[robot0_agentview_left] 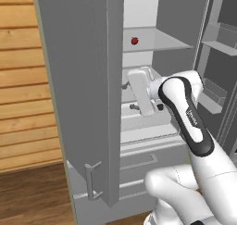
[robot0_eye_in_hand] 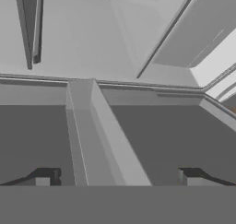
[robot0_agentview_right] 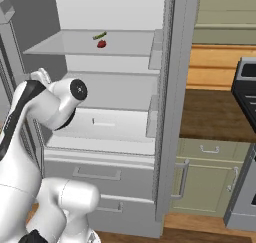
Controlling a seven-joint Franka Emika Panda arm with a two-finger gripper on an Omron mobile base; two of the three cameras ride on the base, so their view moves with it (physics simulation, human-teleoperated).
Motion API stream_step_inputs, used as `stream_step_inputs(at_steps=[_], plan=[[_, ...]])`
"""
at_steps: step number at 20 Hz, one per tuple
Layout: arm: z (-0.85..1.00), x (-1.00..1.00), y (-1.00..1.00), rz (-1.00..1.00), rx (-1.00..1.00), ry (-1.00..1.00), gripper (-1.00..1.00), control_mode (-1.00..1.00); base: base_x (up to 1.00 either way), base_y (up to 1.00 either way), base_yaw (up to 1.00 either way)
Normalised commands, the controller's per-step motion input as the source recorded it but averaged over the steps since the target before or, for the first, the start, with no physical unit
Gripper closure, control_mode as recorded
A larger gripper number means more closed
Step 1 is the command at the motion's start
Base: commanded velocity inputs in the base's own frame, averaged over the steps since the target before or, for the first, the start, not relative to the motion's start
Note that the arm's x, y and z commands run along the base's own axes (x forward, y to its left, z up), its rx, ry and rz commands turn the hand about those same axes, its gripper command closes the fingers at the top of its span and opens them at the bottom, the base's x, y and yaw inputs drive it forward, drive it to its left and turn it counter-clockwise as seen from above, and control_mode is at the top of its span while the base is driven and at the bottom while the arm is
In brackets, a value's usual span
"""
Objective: Take the strawberry from the fridge and place it on top of the pancake, located on the dining counter.
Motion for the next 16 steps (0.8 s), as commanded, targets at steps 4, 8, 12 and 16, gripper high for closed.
stream_step_inputs(at_steps=[4,8,12,16], plan=[[-0.15,0.15,0.57,0.00,0.00,-0.03,-1.00,-1.00,0.00,0.00,0.00],[-0.12,0.02,0.40,0.03,0.00,-0.01,-1.00,-1.00,0.00,0.00,0.00],[-0.07,-0.01,0.31,0.09,0.00,0.00,-1.00,-1.00,0.00,0.00,0.00],[-0.04,-0.10,0.45,0.11,0.00,0.00,-1.00,-1.00,0.00,0.00,0.00]])
